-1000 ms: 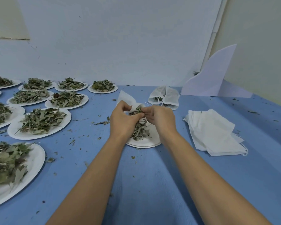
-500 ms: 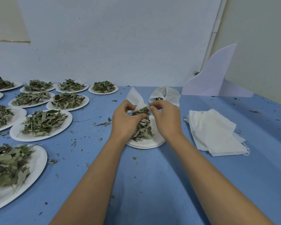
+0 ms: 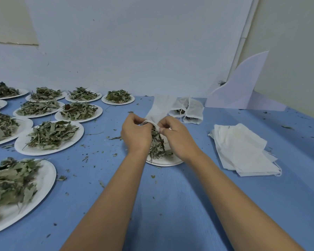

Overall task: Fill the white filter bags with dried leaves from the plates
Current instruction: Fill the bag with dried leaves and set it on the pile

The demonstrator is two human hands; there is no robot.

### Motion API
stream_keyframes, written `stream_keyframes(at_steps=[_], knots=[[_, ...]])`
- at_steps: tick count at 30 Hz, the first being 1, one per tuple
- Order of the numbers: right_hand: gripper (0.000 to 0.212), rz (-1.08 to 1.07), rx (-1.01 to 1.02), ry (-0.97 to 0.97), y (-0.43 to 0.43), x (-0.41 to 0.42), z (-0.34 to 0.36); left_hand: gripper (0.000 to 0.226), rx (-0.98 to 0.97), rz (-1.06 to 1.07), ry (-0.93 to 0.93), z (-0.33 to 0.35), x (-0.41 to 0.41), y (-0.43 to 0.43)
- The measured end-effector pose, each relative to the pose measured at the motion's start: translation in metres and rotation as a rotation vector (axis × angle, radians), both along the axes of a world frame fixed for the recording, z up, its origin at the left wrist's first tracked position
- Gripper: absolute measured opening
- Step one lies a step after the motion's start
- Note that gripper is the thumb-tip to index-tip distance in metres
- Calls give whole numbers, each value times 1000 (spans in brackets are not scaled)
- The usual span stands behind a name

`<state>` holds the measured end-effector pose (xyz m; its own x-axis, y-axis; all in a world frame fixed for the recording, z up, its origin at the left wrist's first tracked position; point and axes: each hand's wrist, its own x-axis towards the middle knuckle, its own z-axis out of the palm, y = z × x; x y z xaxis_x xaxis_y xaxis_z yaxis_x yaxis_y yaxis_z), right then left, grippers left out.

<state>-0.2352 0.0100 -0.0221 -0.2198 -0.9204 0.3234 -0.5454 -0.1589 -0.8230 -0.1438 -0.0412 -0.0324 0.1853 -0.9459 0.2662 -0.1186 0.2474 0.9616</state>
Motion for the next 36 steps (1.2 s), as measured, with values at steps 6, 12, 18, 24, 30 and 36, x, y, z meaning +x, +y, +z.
stream_keyframes(at_steps=[6,12,18,24,30,36], knots=[[11,-131,-28,-177,-5,0,-1,20,23,-106,36,2,-7,5],[18,-270,11,-305,-7,-19,-2,12,157,-422,28,11,-5,6],[18,-302,32,-329,-10,-19,-3,28,147,-581,-52,7,8,2],[21,-257,29,-297,-10,-15,-4,33,8,-310,-151,4,5,2],[15,-225,-37,-48,-8,-9,-2,33,34,-122,-138,3,5,-3],[20,-102,24,-53,-4,-6,0,27,90,-40,-103,5,5,-5]])
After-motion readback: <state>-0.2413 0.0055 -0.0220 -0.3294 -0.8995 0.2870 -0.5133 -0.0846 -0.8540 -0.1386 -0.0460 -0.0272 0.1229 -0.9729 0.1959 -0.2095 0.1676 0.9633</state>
